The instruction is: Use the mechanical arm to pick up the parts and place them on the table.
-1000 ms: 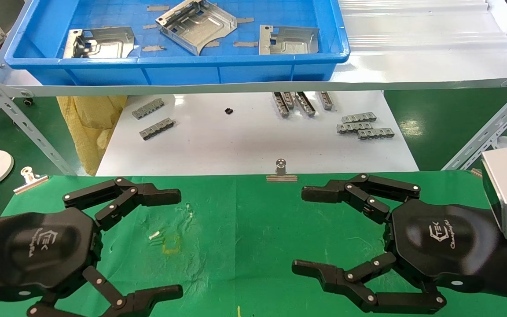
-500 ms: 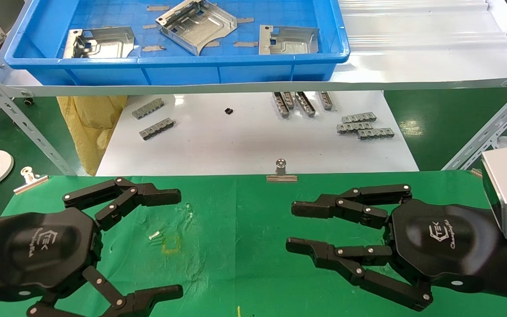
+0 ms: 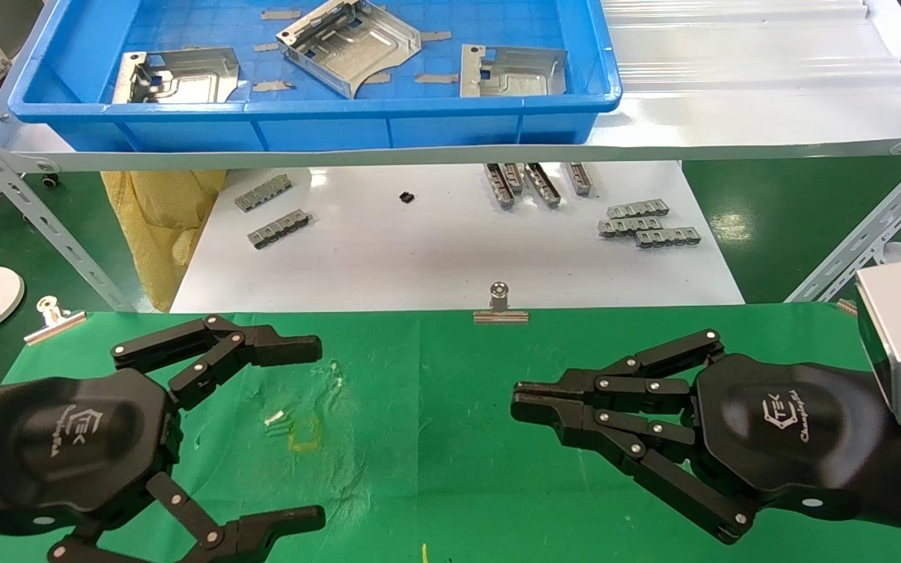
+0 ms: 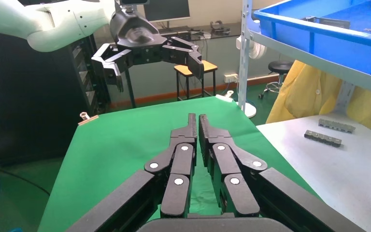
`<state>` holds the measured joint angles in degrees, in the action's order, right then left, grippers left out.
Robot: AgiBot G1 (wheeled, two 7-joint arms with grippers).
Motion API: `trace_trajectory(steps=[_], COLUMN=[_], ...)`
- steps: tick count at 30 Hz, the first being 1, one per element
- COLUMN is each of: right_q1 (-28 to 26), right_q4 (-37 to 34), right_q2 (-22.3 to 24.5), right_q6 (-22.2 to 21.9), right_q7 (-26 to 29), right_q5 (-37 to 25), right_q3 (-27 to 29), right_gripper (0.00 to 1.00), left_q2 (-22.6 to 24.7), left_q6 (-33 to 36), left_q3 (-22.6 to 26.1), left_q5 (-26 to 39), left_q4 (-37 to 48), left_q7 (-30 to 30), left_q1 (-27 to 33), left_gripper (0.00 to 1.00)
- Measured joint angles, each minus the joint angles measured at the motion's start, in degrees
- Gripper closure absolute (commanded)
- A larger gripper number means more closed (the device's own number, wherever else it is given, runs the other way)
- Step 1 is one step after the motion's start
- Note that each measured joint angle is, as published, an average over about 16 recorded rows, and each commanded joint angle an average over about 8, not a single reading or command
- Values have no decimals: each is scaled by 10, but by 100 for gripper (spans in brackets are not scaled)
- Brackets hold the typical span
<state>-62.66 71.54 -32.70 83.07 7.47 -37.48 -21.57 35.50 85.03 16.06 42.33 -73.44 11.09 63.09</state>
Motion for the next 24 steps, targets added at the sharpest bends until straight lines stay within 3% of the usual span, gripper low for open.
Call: trace_trajectory(steps=[6,11,19,24], right_q1=[0,0,0,0], right_q4=[0,0,0,0], right_q2=[0,0,0,0], right_q6=[0,0,0,0], right_q7=[0,0,0,0], right_q5=[0,0,0,0], right_q3=[0,0,0,0], right_gripper=[100,100,100,100], left_q2=[24,69,183,259], left_q6=[-19,-45,-129,-213], left_q3=[12,40,105,134], left_q5=[35,102,250,321], left_q4=[22,93,312,459], left_q7=[15,29,22,0], left_q1=[69,174,366,451], left_gripper=[0,0,0,0])
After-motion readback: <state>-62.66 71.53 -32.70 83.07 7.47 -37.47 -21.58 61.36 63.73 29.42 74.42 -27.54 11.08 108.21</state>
